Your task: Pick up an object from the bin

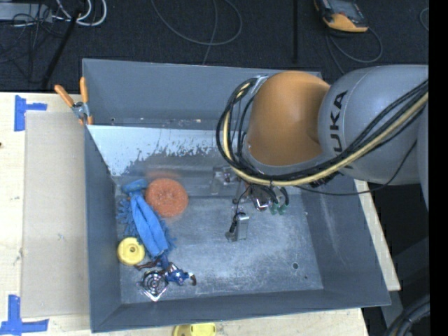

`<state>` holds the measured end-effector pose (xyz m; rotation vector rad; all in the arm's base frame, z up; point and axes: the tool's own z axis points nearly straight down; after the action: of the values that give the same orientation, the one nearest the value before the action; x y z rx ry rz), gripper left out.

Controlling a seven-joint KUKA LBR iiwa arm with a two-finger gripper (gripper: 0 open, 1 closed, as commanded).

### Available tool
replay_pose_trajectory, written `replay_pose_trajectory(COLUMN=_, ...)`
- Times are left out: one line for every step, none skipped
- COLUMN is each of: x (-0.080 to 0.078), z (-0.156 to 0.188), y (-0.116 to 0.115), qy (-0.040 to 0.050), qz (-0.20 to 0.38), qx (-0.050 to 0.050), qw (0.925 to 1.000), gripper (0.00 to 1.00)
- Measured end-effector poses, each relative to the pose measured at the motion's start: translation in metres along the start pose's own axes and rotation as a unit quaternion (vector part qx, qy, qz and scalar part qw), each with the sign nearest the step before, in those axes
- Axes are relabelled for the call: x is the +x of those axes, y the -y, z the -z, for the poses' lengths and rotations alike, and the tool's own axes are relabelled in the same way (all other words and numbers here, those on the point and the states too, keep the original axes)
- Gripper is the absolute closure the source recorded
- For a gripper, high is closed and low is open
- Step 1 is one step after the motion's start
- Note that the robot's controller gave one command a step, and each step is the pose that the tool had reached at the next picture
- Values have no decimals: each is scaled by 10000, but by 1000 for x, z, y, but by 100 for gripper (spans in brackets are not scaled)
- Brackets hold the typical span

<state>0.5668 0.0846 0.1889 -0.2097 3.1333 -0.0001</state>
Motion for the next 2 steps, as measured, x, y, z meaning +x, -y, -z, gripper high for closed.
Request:
replay_pose_trajectory(x=-13, z=-31, y=-30, qy=-3, qz=75, qx=-1, qw=10000, gripper=0)
replay_pose_trajectory(x=-26, z=-48, y=-73, qy=3, qz=66, qx=-2, qw=10000, gripper=0)
